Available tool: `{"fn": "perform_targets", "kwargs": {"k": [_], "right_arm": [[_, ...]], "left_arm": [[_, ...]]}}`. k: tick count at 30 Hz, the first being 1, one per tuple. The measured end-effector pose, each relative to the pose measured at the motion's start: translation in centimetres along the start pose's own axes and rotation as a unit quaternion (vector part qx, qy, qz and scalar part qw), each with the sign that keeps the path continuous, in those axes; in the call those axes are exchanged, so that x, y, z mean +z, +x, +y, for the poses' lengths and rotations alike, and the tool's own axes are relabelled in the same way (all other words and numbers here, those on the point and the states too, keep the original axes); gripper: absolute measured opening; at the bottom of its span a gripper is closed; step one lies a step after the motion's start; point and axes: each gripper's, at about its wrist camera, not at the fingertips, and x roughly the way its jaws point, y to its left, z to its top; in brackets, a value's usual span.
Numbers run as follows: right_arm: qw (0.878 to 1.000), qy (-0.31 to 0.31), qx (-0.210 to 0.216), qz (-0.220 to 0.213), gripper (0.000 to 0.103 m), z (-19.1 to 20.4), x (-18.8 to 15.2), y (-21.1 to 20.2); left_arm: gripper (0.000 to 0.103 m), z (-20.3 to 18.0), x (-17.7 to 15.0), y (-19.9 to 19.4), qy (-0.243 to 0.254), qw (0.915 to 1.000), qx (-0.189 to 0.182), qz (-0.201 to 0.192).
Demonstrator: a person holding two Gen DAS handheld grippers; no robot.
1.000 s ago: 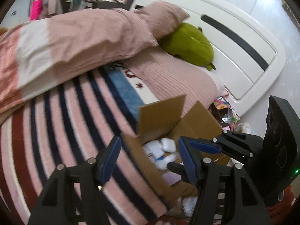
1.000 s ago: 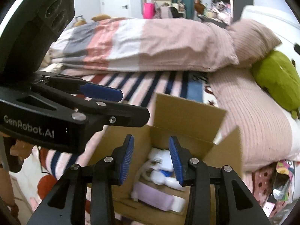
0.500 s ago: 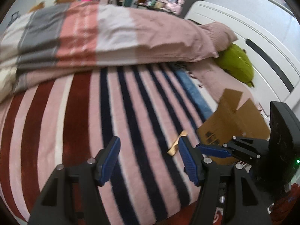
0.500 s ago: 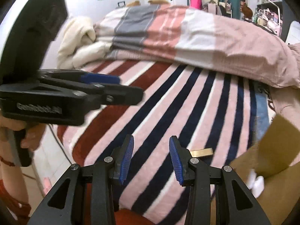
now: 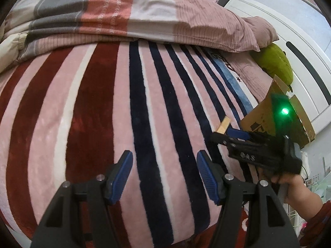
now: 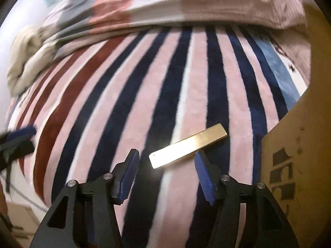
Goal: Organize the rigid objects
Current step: 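Grasp the gold bar with the right gripper, then place the gold bar into the cardboard box and open the right gripper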
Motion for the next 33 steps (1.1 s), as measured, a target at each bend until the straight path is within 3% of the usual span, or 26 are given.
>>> {"fn": "perform_targets", "kwargs": {"k": [3, 4, 6, 9, 13, 15, 19, 29, 33], "right_arm": [[1.0, 0.013, -0.001, 0.003, 0.056, -0.5, 0.9, 1.2], [1.0, 0.011, -0.006, -0.002, 0.052, -0.5, 1.2, 1.5], [1.0, -0.007, -0.024, -0.009, 0.027, -0.4, 1.3, 2.2], [0.999, -0.041, -0.001, -0.015, 0.013, 0.3, 1.1, 2.0], [0.994, -0.105, 0.033, -0.005, 0.013, 2.0, 0.1, 1.5], [0.994, -0.103, 0.026, 0.011, 0.014, 1.9, -0.2, 1.7], [0.994, -0.108, 0.015, -0.004, 0.013, 1.8, -0.6, 1.3], [0.975, -0.165, 0.127, -0.084, 0.013, 4.3, -0.3, -10.5], [0.968, -0.16, 0.16, -0.107, 0.013, 4.0, 0.2, -13.9]], "left_arm": [[0.061, -0.1, 0.1, 0.0, 0.0, 1.0, 0.0, -0.001], [0.061, -0.1, 0.1, 0.0, 0.0, 1.0, 0.0, -0.001], [0.061, -0.2, 0.0, -0.1, 0.003, 1.0, -0.001, -0.001], [0.061, -0.1, 0.0, -0.2, 0.004, 1.0, 0.001, -0.001], [0.061, -0.3, 0.0, -0.3, 0.002, 1.0, -0.001, 0.001], [0.061, -0.5, 0.1, -0.2, 0.003, 1.0, -0.007, 0.003], [0.061, -1.0, 0.7, -0.1, 0.004, 0.9996, -0.026, 0.006], [0.06, -7.5, 5.8, -2.4, 0.041, 0.9945, -0.088, -0.038], [0.035, -10.4, 7.8, -2.3, 0.039, 0.9902, -0.126, -0.044]]}}
